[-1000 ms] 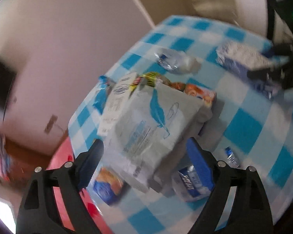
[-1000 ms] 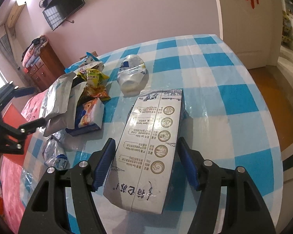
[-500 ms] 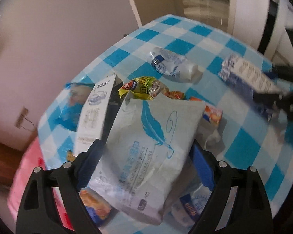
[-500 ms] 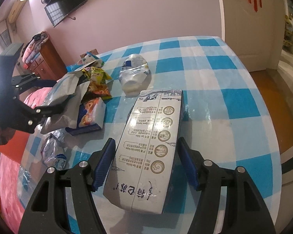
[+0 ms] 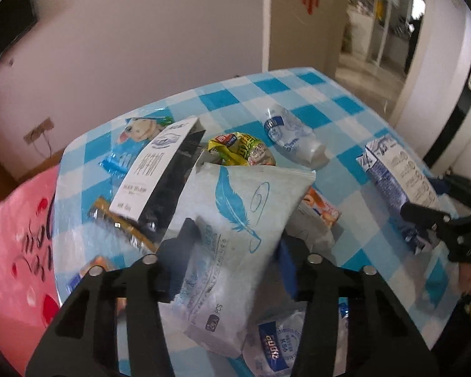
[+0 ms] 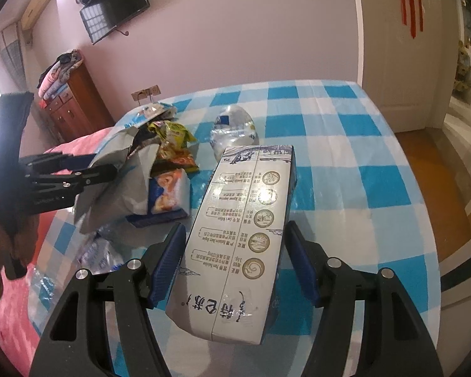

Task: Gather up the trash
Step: 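Lift the wet-wipe pack and milk carton and carry both toward the orange bucket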

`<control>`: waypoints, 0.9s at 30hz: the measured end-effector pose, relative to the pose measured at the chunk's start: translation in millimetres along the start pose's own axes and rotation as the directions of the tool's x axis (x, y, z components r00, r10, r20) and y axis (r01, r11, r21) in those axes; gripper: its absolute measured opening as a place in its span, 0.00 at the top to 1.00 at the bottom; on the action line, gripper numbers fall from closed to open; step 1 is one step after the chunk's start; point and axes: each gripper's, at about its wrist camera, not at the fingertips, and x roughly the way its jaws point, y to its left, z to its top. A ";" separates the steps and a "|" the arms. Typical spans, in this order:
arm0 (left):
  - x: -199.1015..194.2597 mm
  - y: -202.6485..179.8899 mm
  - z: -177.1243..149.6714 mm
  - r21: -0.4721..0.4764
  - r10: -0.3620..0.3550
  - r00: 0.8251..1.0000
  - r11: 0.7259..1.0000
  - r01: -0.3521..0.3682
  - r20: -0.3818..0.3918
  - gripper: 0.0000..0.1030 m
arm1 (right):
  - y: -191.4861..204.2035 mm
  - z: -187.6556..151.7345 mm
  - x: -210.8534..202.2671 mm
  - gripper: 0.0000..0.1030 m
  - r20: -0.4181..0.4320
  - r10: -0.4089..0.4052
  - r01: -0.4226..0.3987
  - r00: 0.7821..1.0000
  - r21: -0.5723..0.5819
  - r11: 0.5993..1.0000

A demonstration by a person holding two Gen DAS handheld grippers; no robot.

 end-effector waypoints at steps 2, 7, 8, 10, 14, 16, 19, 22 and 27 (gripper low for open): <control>-8.3 2.8 -3.2 -0.037 -0.009 1.000 0.999 0.010 0.022 0.64 | 4.2 1.4 -4.2 0.37 0.010 -0.004 0.004 1.000 -0.006 1.000; -24.4 10.4 -15.8 -0.113 -0.012 0.998 0.993 0.019 0.063 0.72 | 14.9 3.6 -8.7 0.37 0.012 0.006 -0.006 1.000 -0.009 1.000; -28.0 12.1 -19.7 -0.129 -0.010 0.997 0.991 0.019 0.072 0.74 | 17.9 3.7 -9.6 0.37 0.012 0.012 -0.012 1.000 -0.009 1.000; -34.5 17.3 -25.8 -0.163 -0.014 0.996 0.986 0.029 0.089 0.77 | 23.7 4.6 -11.0 0.37 0.009 0.022 -0.022 1.000 -0.013 1.000; -52.2 32.5 -40.2 -0.251 -0.026 0.989 0.966 0.063 0.146 0.81 | 38.2 5.7 -13.9 0.37 0.010 0.038 -0.037 0.999 -0.026 0.999; -60.7 38.8 -46.7 -0.281 -0.027 0.985 0.957 0.075 0.171 0.81 | 44.7 6.3 -14.1 0.37 0.008 0.046 -0.046 0.999 -0.030 0.999; -75.7 45.8 -57.2 -0.313 -0.034 0.977 0.944 0.101 0.213 0.82 | 54.4 7.5 -14.9 0.37 0.002 0.087 -0.087 0.996 -0.024 0.996; -92.5 51.1 -66.0 -0.338 -0.039 0.968 0.933 0.125 0.250 0.82 | 66.1 10.5 -17.0 0.37 0.001 0.133 -0.133 0.991 -0.020 0.991; -124.6 62.3 -77.8 -0.379 -0.024 0.951 0.914 0.146 0.309 0.82 | 95.3 21.6 -17.6 0.37 -0.013 0.210 -0.210 0.978 -0.036 0.977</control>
